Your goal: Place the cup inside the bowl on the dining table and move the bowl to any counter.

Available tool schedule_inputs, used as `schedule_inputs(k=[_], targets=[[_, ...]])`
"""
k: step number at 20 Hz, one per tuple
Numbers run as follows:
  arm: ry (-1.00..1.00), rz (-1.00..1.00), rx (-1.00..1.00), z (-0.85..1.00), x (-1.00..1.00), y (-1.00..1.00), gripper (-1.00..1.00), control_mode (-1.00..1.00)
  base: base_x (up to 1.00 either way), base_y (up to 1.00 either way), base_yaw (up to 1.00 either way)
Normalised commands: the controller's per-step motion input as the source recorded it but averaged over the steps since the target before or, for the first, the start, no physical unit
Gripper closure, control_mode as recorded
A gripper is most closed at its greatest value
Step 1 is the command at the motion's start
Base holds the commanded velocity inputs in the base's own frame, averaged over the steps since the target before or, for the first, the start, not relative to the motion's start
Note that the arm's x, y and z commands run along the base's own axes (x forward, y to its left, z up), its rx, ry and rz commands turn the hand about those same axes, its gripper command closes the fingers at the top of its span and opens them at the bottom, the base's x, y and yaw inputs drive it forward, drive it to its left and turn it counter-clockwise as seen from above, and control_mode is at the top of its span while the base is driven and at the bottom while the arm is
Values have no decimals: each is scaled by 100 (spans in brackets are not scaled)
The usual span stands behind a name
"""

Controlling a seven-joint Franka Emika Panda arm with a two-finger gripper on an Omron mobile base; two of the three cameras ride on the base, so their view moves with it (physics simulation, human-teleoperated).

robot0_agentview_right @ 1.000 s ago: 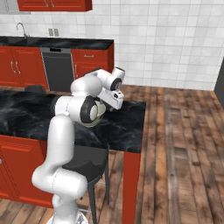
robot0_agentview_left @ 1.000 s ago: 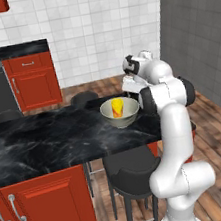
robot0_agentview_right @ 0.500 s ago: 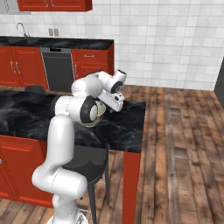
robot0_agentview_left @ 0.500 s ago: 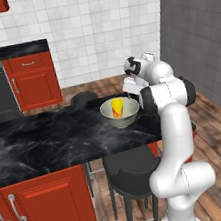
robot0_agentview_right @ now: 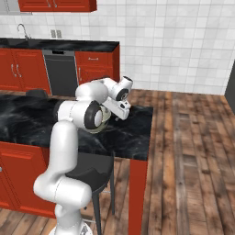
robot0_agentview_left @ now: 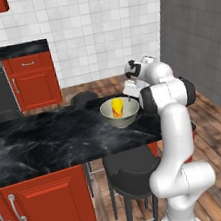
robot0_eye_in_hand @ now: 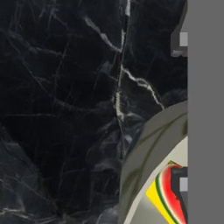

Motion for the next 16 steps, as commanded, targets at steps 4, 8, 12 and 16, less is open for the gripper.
schedule_inputs(k=[4, 8, 12, 16], targets=[[0, 2, 0, -1, -7, 0, -100, -100, 0, 0, 0], [0, 3, 0, -4, -7, 0, -100, -100, 0, 0, 0], [0, 3, 0, -7, -10, 0, -100, -100, 0, 0, 0], [0, 4, 0, -10, -12, 0, -100, -100, 0, 0, 0]])
